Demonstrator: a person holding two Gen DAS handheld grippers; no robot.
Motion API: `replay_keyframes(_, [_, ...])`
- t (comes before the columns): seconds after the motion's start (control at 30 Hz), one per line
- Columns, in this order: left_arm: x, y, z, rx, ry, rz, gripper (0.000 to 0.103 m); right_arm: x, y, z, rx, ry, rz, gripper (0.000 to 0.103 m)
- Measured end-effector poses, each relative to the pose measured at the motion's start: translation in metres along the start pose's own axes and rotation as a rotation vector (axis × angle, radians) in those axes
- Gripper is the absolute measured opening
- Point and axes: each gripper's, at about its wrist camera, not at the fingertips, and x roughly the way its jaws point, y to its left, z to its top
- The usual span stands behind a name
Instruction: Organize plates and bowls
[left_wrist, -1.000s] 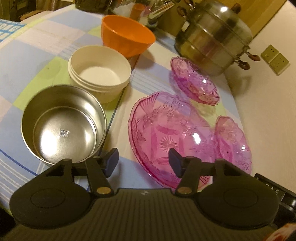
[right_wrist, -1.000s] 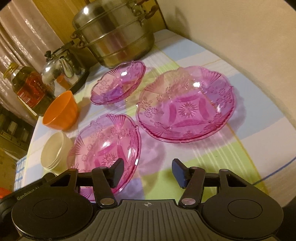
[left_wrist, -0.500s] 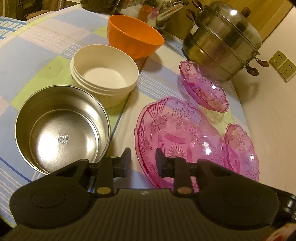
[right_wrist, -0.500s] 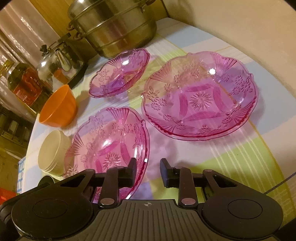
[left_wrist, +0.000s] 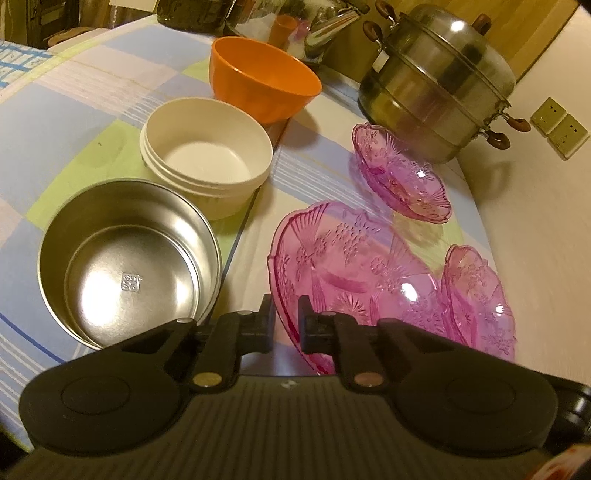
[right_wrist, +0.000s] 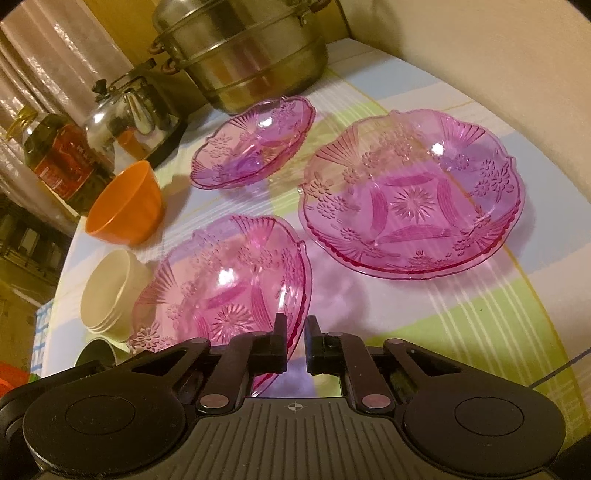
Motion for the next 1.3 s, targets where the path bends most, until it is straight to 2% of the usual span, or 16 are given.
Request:
replay_keyframes(0.37, [-0.03,-0.009,-0.001,0.048,-0.02,-0.024,0.011,-0.03,0.009,-0.005,-0.032,-0.049,0.003,0.009])
replay_keyframes(0.67, [-0.039,-0.046,-0.001,0.124,-0.021,-0.089,0.011,-0.068,-0.008,0.003,0.003,-0.132,-0.017,0.009])
replay_keyframes(0.97, [-0.019,-0.096,0.001,0.203,0.007,-0.152,0.011,-0.085,-0.041,0.019,0.069,-0.202,-0.077,0.009])
replay_keyframes(1.3, [0.016,-0.136,0.005,0.265,0.059,-0.176,0.011,-0.081,-0.077,0.035,0.13,-0.24,-0.125,0.009])
